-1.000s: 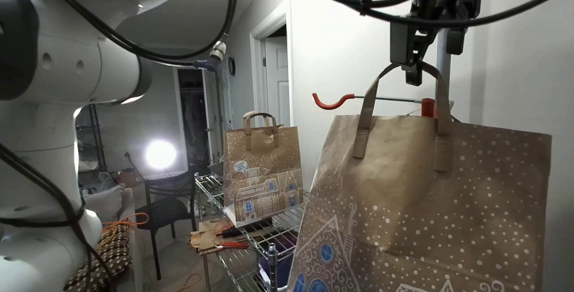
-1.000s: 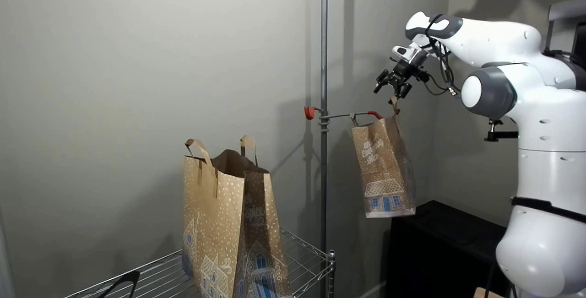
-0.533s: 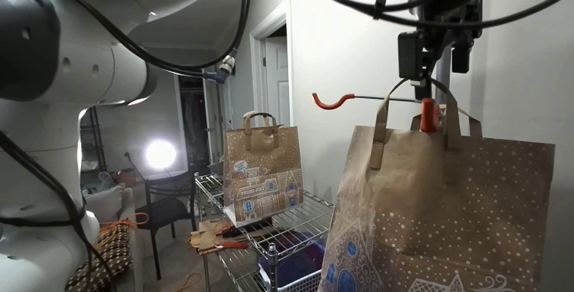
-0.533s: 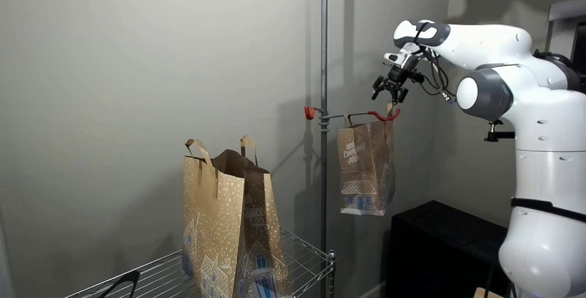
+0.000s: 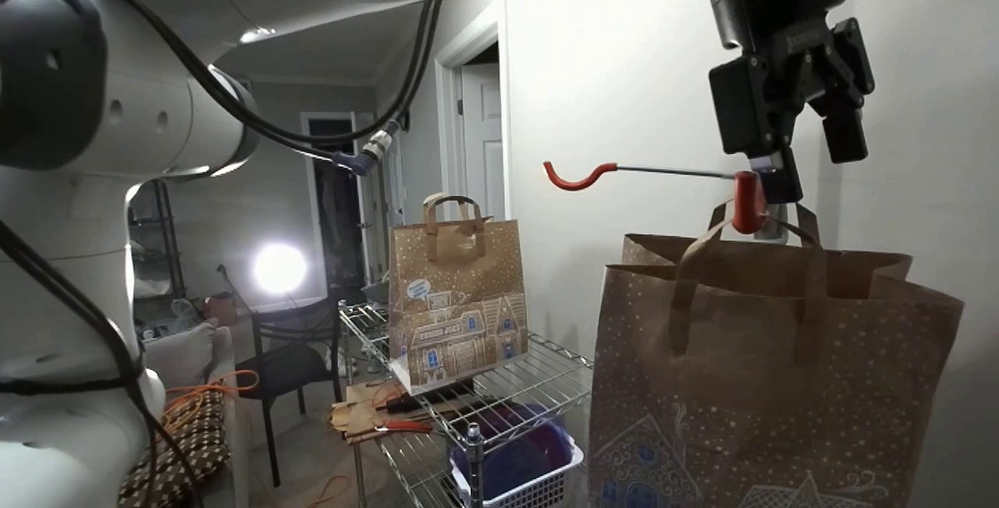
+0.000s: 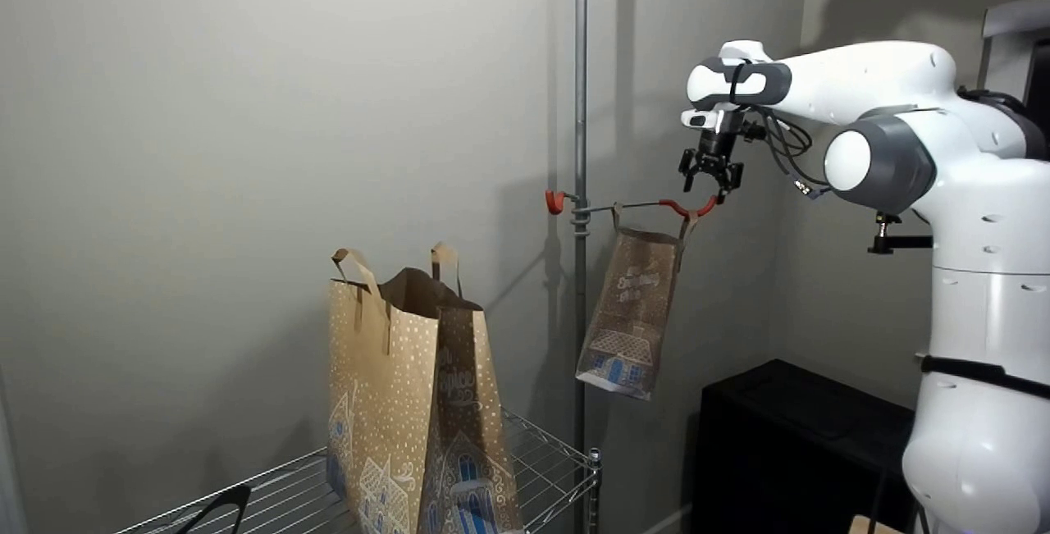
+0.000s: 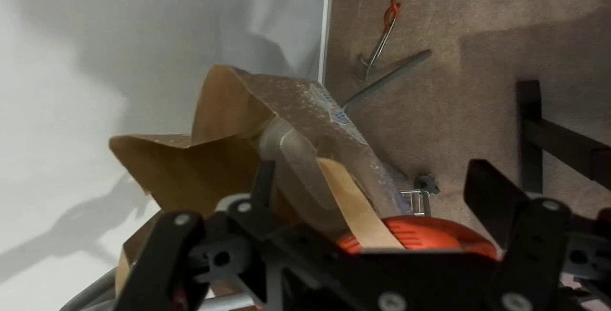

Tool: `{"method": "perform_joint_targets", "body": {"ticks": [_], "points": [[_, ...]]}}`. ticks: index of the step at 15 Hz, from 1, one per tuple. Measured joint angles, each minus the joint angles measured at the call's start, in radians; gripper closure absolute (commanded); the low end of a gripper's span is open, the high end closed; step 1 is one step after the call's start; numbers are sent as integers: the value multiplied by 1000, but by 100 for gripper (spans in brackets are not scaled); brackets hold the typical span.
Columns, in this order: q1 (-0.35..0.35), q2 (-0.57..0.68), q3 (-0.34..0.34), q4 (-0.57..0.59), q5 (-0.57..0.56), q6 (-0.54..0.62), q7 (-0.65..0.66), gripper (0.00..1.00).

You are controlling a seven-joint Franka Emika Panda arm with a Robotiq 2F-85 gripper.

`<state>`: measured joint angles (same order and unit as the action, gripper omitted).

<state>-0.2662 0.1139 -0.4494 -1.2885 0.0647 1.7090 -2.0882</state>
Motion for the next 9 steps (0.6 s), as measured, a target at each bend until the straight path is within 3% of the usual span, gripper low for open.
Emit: {"method": "perform_joint_targets", "body": {"ticks": [9], "points": [[39, -119, 2, -57, -238, -5, 139, 0]]}}
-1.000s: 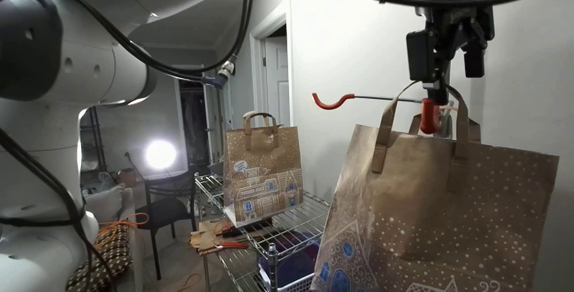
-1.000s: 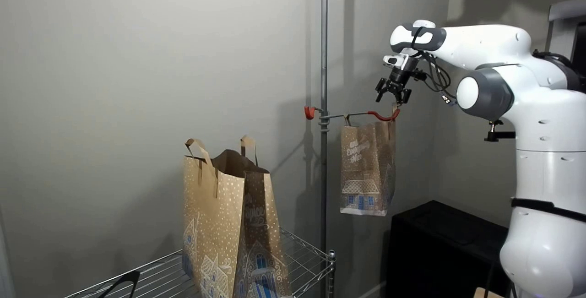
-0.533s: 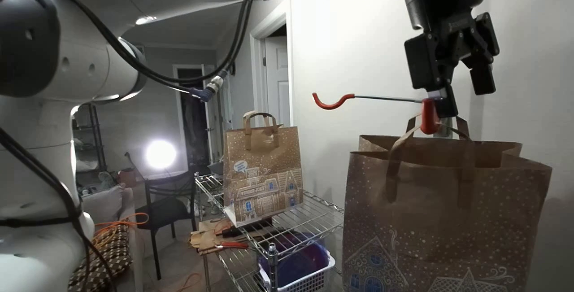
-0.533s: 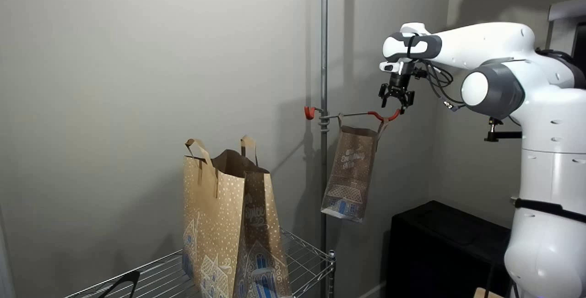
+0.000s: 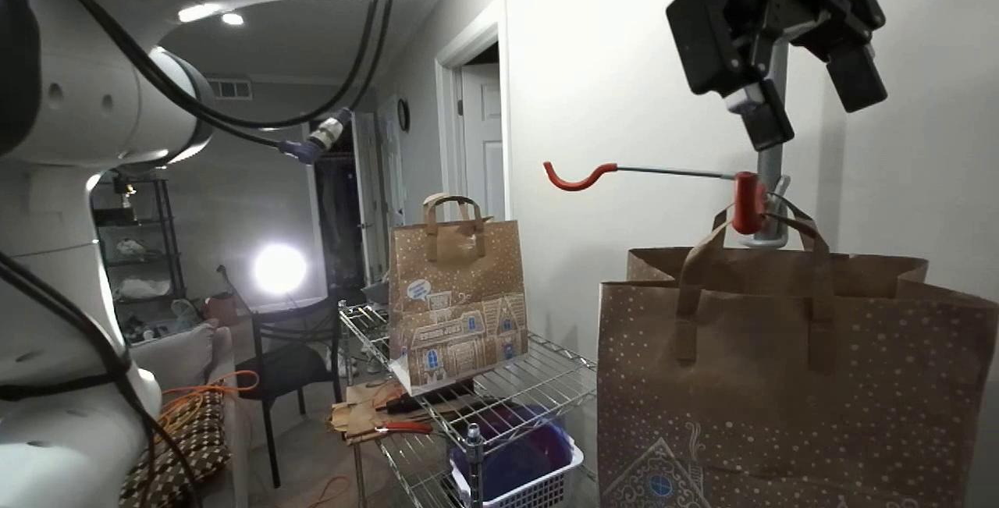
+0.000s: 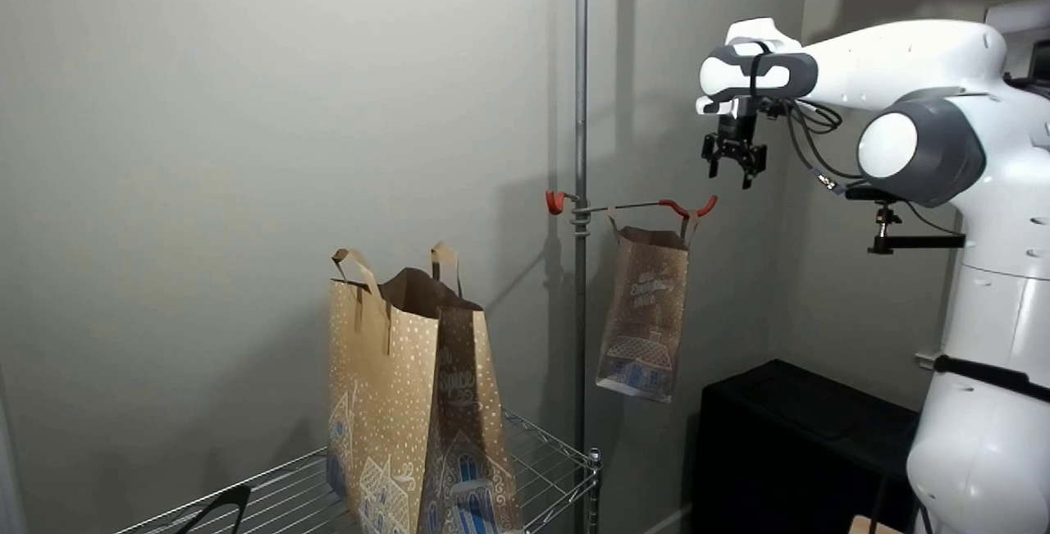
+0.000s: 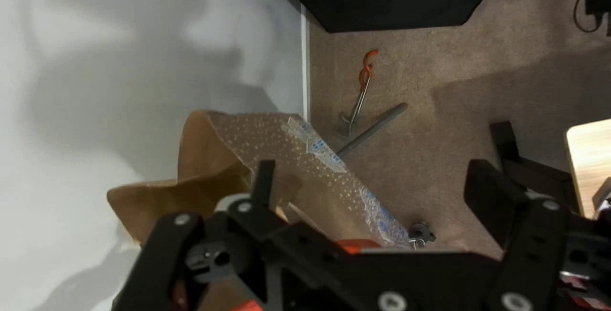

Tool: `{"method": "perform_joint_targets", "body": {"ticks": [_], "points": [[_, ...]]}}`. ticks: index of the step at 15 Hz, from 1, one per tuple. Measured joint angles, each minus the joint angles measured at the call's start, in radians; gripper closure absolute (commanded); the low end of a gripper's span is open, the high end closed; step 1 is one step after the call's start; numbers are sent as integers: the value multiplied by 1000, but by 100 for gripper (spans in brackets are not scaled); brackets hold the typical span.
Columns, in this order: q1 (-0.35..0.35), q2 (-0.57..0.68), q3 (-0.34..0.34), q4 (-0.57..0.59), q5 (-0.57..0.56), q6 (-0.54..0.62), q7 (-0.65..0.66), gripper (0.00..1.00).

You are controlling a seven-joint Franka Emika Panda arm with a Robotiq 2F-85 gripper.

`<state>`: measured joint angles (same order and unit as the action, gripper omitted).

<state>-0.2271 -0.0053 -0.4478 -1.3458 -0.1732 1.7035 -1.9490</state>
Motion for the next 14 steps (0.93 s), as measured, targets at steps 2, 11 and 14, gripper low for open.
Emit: {"method": "perform_joint_targets", "body": {"ticks": [2, 11, 14], "points": [[0, -41, 3, -8, -40, -36, 71, 0], [15, -233, 216, -27, -94, -237, 691, 0], [45, -274, 358, -38, -113, -240, 919, 0]]}}
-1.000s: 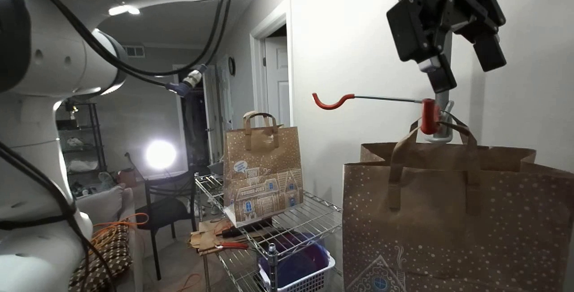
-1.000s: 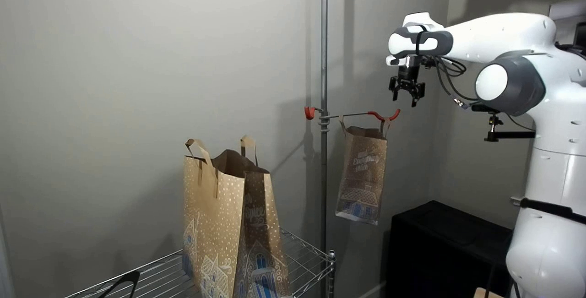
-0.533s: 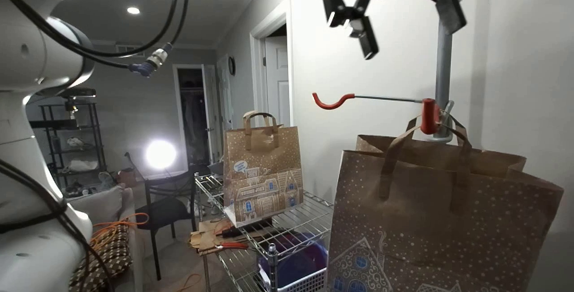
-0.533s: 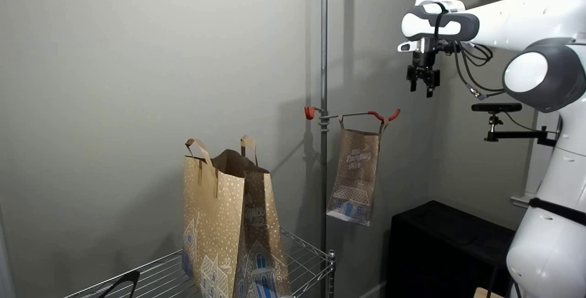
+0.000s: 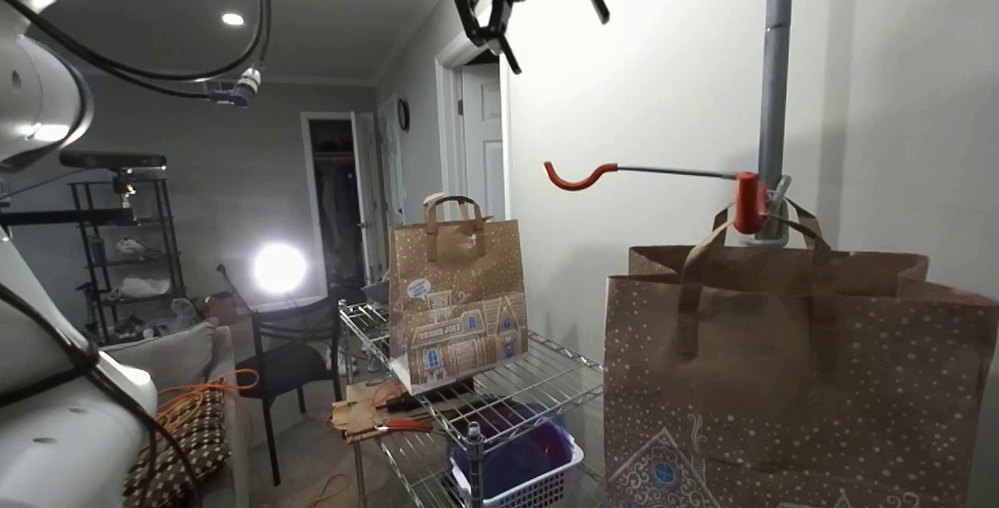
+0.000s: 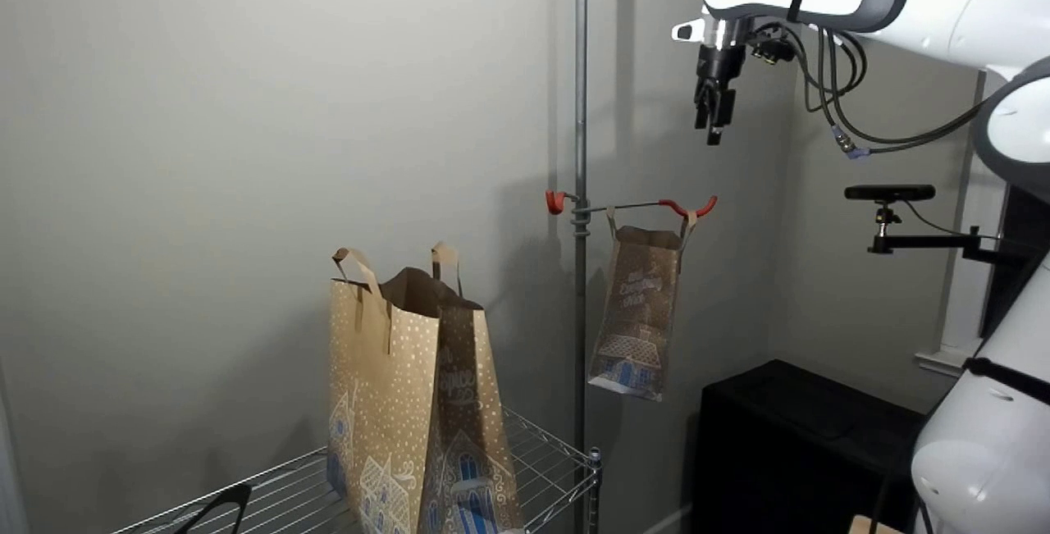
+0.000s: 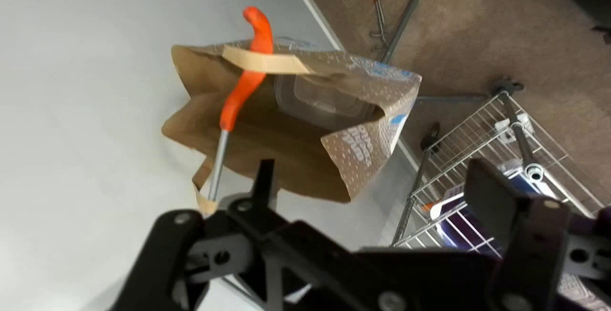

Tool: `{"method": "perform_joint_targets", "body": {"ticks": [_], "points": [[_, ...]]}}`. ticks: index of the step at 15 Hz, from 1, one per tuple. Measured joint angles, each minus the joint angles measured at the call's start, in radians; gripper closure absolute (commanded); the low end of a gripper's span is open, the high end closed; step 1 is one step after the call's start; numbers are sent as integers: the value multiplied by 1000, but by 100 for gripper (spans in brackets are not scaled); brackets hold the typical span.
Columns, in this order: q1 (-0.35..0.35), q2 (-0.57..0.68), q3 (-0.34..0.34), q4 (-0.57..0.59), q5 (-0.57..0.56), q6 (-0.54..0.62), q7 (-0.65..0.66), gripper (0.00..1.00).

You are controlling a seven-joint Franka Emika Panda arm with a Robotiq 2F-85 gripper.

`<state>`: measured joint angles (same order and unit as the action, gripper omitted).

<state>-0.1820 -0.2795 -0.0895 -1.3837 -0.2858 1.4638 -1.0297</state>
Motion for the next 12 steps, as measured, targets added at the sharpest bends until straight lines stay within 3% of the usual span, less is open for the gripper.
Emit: {"method": "perform_joint_targets", "body": {"ticks": [6, 12], "points": [[175, 6, 222, -1, -132, -78, 379, 0], [315, 101, 333, 36, -178, -102, 454, 0]]}}
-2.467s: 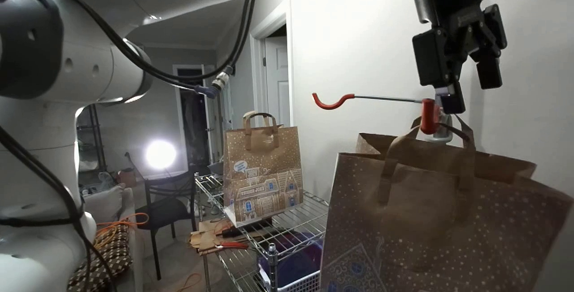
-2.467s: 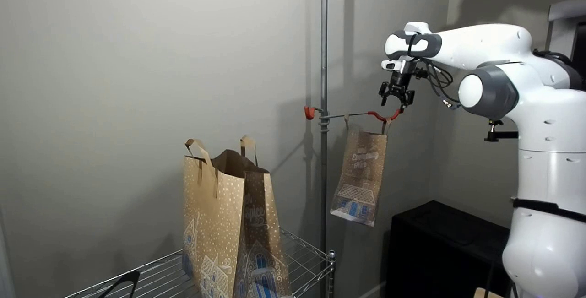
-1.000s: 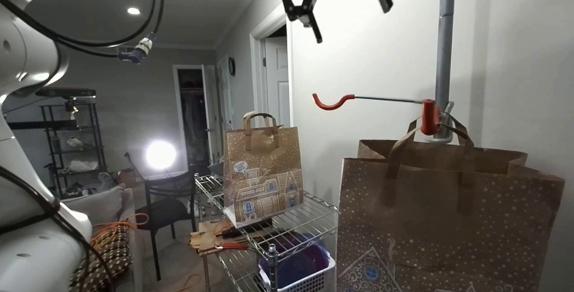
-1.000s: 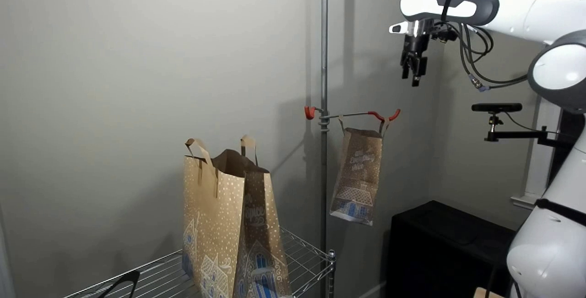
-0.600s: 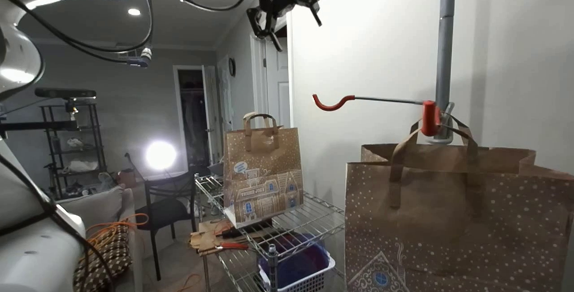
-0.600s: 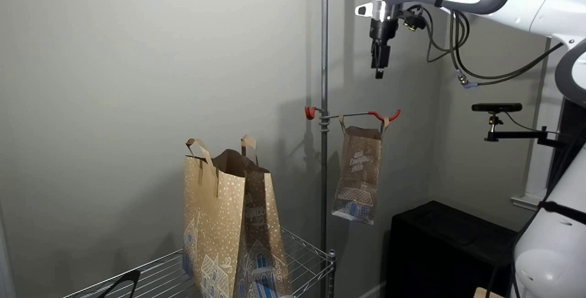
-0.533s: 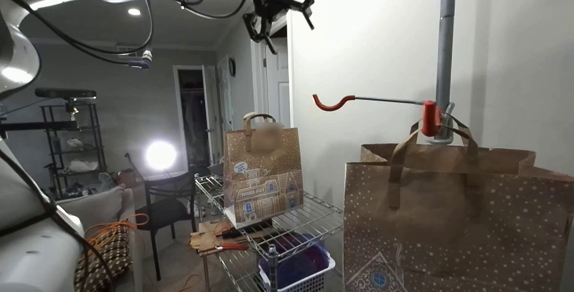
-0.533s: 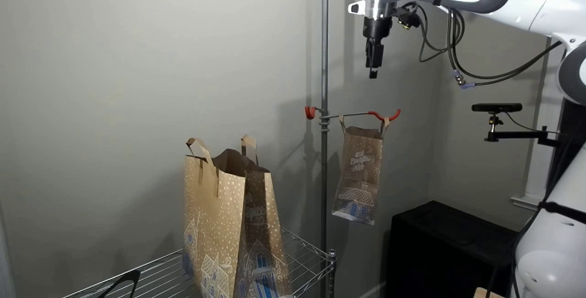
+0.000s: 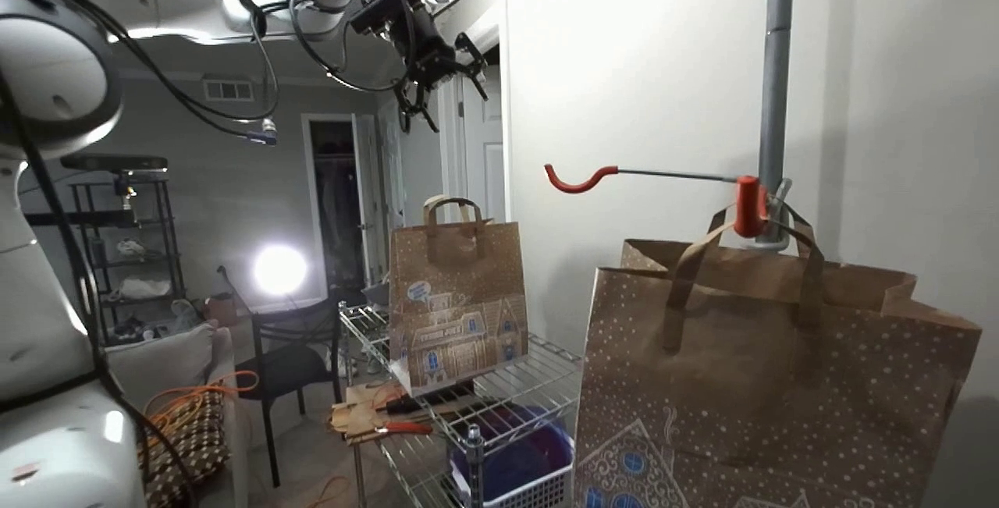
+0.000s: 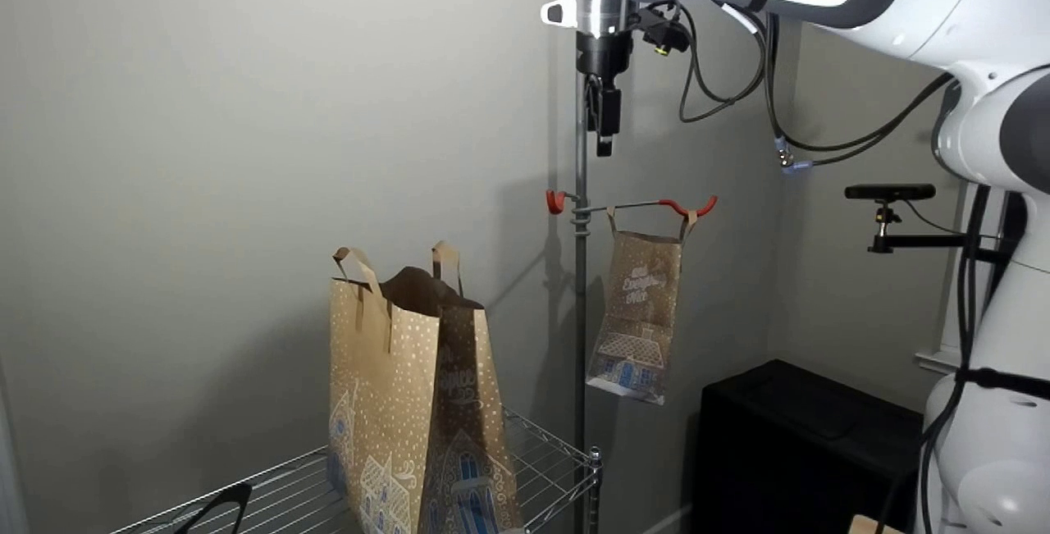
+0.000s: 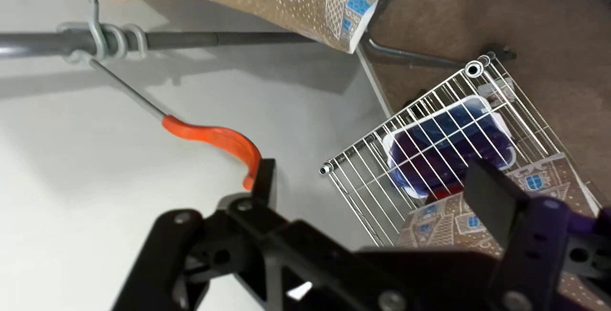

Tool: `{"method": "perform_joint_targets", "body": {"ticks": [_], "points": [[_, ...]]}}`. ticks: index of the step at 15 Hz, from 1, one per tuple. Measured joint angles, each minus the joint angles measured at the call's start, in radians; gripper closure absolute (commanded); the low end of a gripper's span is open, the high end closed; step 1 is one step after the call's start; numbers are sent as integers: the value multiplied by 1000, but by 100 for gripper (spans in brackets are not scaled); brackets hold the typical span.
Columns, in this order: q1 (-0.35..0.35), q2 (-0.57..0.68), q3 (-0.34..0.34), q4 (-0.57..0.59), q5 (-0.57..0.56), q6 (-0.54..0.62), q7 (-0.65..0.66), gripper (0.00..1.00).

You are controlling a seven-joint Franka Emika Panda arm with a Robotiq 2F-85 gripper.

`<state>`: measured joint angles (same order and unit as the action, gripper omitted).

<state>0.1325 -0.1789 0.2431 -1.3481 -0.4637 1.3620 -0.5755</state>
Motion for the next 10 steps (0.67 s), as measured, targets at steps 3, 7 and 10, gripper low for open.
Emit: {"method": "perform_joint_targets", "body": {"ticks": [3, 7, 10], "points": [[55, 77, 32, 49, -1, 10, 0, 0], [68, 110, 34, 81, -1, 10, -1, 0], [68, 110, 33, 88, -1, 10, -2, 0]]}}
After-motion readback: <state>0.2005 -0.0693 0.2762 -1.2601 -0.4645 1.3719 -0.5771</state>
